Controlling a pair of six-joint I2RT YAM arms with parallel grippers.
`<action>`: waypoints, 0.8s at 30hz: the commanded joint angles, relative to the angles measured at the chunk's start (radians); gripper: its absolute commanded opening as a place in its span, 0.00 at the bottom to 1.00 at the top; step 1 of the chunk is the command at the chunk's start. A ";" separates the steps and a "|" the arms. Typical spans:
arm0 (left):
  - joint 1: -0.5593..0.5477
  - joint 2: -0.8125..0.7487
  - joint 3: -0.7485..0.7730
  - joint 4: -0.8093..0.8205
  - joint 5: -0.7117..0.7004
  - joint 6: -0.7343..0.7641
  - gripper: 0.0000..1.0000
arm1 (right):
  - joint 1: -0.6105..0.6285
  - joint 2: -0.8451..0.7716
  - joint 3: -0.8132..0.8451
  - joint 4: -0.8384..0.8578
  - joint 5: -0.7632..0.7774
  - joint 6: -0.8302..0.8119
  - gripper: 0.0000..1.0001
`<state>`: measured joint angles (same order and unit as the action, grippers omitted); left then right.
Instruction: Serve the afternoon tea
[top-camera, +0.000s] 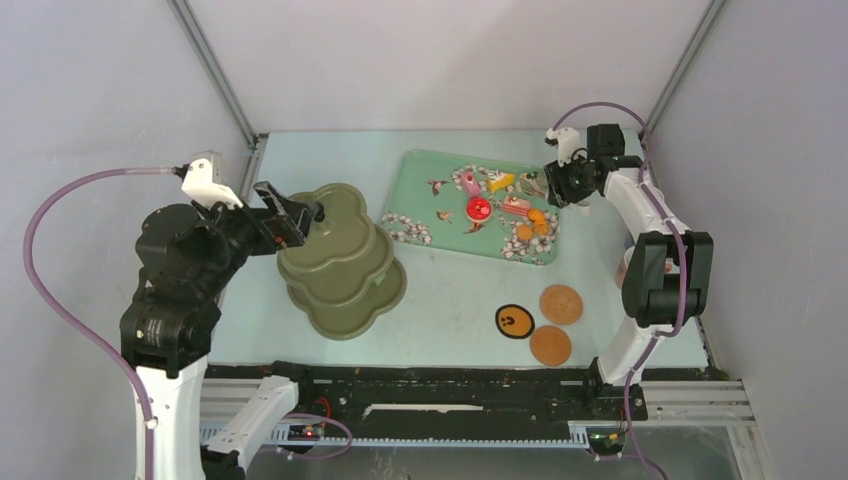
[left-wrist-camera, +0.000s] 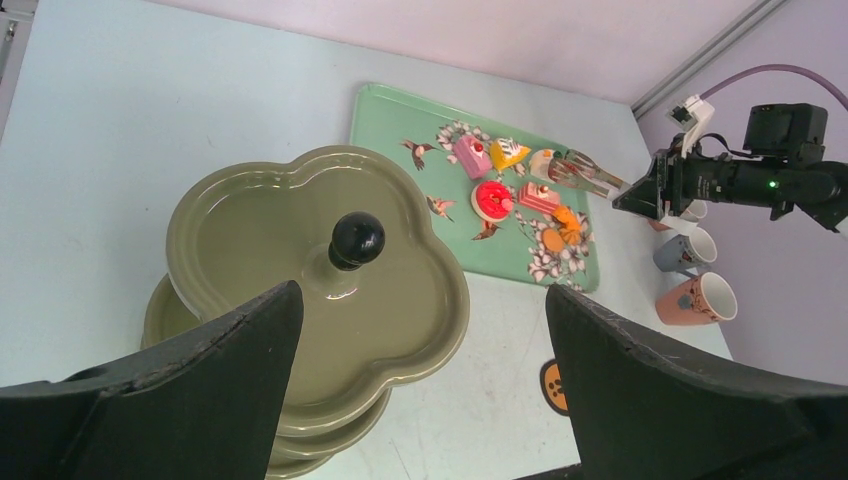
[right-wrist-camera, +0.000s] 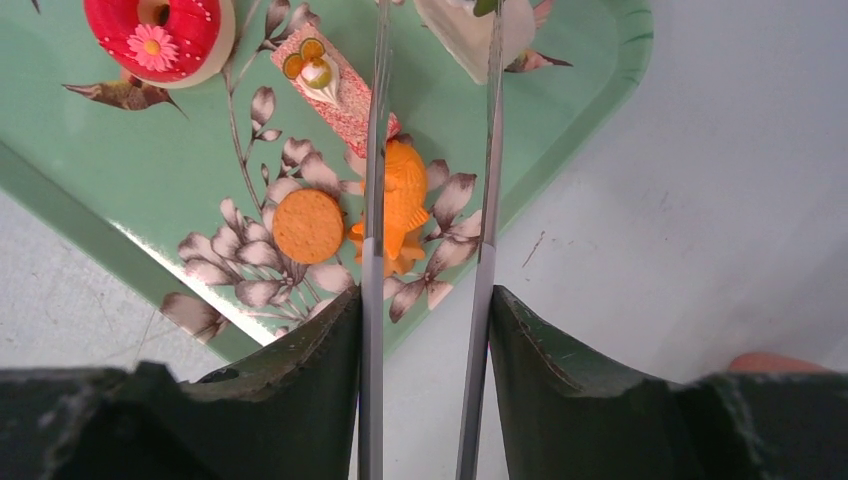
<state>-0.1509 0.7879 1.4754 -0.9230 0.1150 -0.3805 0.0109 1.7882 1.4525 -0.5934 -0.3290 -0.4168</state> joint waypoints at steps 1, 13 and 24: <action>-0.008 0.011 0.014 0.018 -0.008 0.026 0.98 | -0.002 0.010 0.053 0.026 0.029 -0.013 0.49; -0.009 0.016 0.025 0.013 -0.014 0.036 0.98 | -0.003 0.055 0.078 0.024 0.019 -0.009 0.47; -0.015 0.024 0.032 0.018 -0.011 0.034 0.98 | -0.002 0.068 0.080 0.038 0.008 0.007 0.47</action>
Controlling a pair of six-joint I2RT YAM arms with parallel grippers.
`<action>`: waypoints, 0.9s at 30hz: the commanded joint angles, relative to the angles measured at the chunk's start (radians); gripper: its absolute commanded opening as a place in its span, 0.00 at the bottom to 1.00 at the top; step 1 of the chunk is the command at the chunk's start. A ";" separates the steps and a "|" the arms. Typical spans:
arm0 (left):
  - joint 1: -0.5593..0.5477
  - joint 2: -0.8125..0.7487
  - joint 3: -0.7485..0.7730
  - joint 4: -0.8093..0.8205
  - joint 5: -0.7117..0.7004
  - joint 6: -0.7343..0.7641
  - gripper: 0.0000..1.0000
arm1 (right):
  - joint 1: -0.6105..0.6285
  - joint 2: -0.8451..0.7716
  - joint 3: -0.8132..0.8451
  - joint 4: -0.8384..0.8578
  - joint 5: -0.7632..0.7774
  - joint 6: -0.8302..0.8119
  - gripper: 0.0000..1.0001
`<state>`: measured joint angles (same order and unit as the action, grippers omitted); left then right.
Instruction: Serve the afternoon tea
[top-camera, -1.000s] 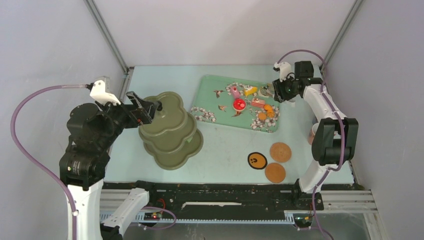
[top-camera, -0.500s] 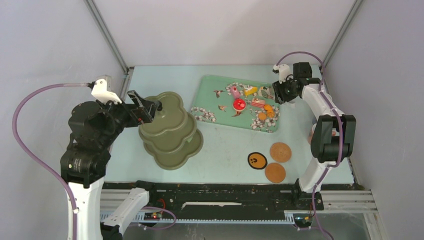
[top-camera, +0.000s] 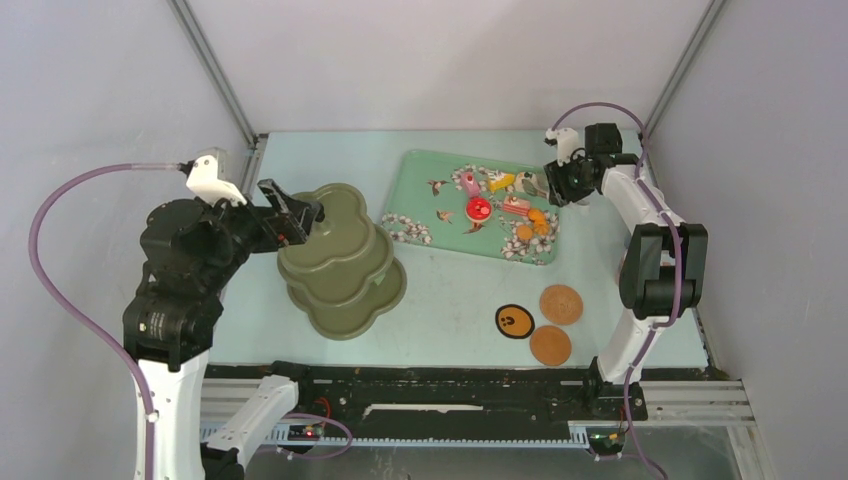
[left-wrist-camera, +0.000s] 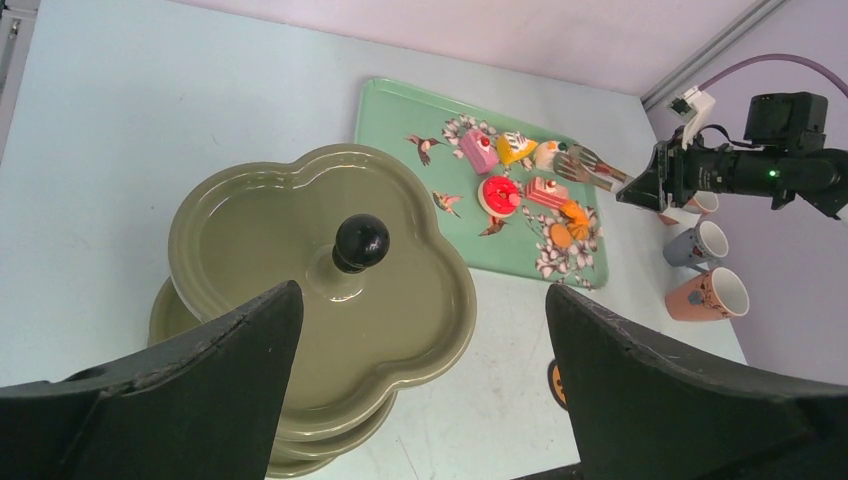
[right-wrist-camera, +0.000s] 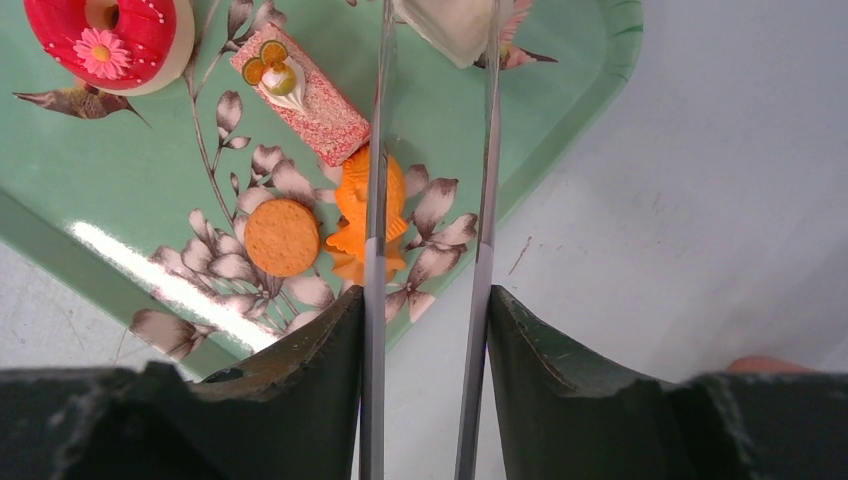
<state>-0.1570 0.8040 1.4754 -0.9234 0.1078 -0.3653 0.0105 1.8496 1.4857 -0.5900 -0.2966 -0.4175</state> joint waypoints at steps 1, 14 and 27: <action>-0.009 0.010 0.032 0.017 -0.005 0.019 0.98 | -0.002 0.009 0.048 0.036 -0.029 0.008 0.48; -0.010 0.013 0.038 0.016 -0.007 0.017 0.98 | -0.001 0.065 0.101 0.031 -0.033 0.000 0.50; -0.011 0.013 0.026 0.027 -0.001 0.008 0.98 | 0.039 -0.019 -0.023 0.070 -0.070 0.050 0.45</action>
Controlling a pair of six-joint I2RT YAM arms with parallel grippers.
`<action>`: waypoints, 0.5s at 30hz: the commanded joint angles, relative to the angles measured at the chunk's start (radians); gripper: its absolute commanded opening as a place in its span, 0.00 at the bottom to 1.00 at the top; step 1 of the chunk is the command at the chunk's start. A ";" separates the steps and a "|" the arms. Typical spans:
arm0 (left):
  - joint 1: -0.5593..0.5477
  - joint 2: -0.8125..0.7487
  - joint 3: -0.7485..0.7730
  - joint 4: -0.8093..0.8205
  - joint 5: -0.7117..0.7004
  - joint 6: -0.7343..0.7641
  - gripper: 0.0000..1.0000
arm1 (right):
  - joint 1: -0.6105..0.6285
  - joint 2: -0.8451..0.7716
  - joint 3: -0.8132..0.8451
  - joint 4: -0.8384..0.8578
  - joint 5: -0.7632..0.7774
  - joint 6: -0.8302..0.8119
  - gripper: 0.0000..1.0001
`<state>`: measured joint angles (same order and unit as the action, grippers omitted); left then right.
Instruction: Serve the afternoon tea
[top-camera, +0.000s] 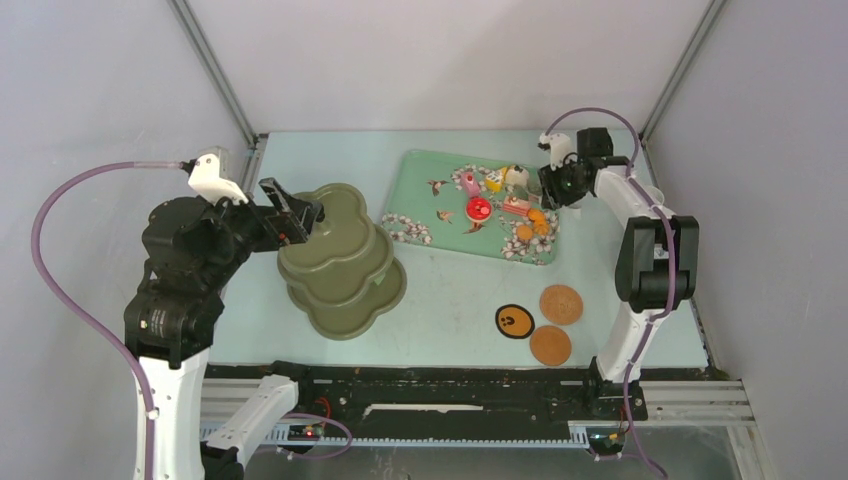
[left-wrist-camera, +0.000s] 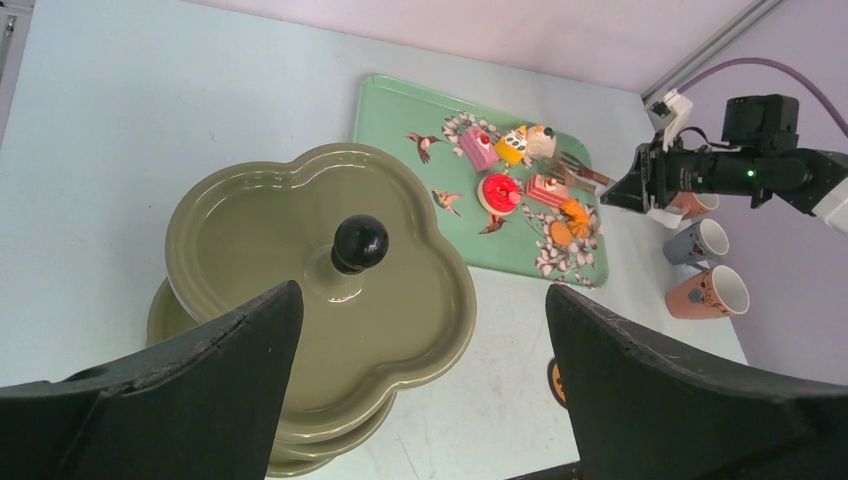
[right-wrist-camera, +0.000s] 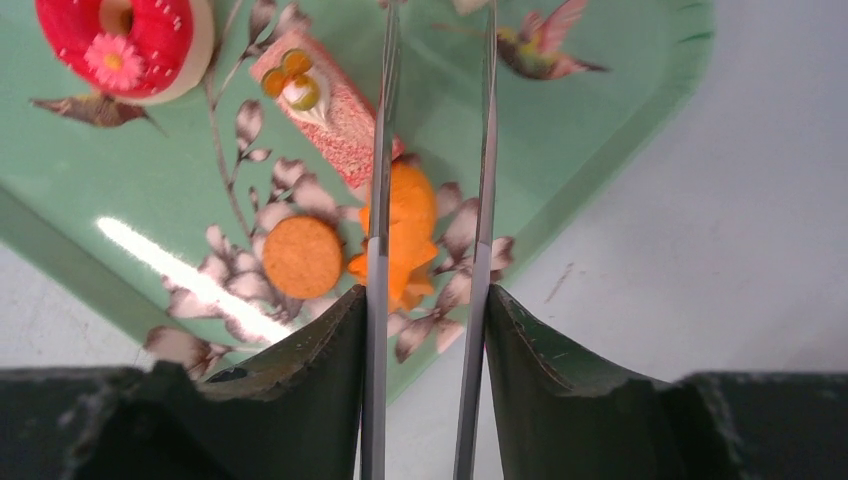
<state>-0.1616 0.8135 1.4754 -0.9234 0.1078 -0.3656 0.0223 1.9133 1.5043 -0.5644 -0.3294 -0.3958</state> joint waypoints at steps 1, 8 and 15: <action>-0.006 0.002 0.024 0.027 -0.001 0.008 0.98 | 0.033 -0.092 -0.050 0.047 -0.037 0.037 0.45; -0.007 -0.007 0.018 0.026 0.001 0.011 0.98 | 0.055 -0.152 -0.085 0.074 0.023 0.073 0.45; -0.007 -0.016 0.003 0.029 0.000 0.010 0.98 | 0.025 -0.196 -0.087 0.087 0.061 0.095 0.46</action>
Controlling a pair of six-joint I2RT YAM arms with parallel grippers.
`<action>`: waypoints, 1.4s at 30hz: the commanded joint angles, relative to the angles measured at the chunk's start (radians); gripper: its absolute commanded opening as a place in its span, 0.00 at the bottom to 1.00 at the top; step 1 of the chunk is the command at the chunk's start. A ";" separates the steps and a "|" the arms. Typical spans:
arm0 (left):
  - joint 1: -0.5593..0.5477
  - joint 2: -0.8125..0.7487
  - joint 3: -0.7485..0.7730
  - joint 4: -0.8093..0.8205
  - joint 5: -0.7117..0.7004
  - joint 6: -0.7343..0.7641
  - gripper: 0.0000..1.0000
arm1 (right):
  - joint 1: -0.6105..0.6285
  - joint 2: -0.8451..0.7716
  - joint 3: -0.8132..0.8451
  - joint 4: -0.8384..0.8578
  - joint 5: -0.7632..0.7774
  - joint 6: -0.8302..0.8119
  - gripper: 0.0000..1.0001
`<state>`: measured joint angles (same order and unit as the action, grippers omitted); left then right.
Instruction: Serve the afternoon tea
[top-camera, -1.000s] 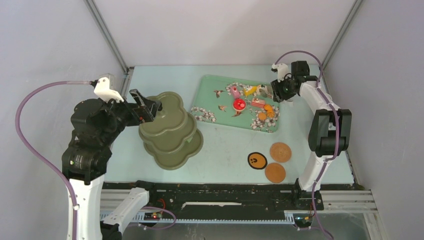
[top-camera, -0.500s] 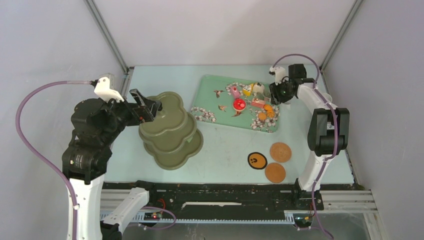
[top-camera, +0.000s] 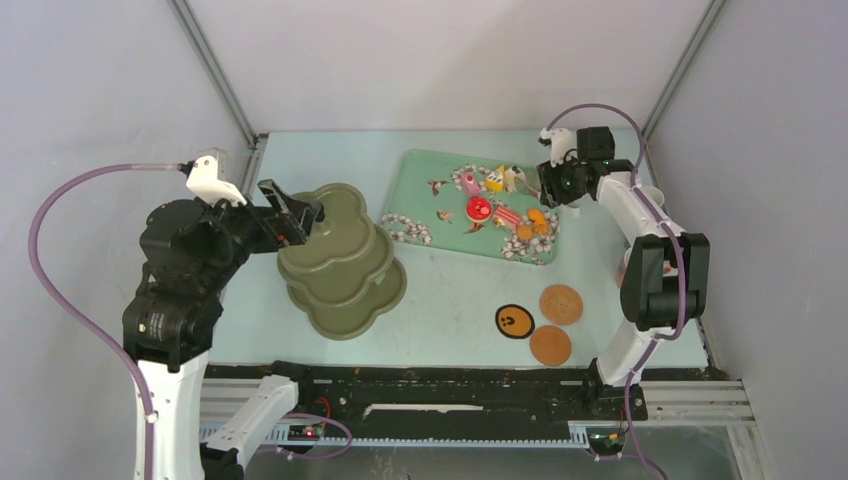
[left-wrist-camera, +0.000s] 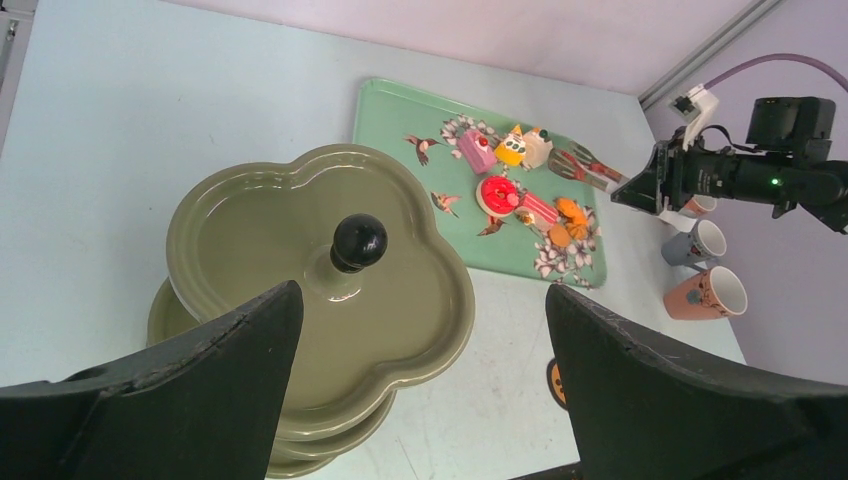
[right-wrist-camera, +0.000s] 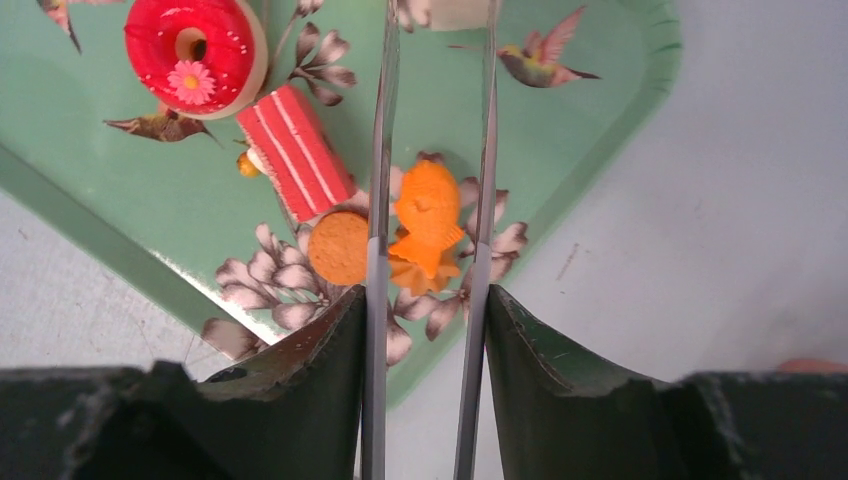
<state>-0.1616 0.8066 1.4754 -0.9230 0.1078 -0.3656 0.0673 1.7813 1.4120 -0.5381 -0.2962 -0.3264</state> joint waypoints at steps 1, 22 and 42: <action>-0.007 -0.009 0.002 0.030 0.000 0.010 0.98 | -0.021 -0.063 0.006 0.070 0.019 0.027 0.46; -0.007 0.008 0.022 0.023 -0.012 0.014 0.98 | -0.006 0.120 0.178 0.052 -0.019 0.042 0.48; -0.013 0.004 0.029 0.032 0.006 0.007 0.98 | 0.002 0.075 0.155 0.047 0.044 0.168 0.03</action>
<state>-0.1654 0.8173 1.4754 -0.9226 0.1078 -0.3656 0.0769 1.9316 1.5532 -0.5217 -0.2760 -0.2173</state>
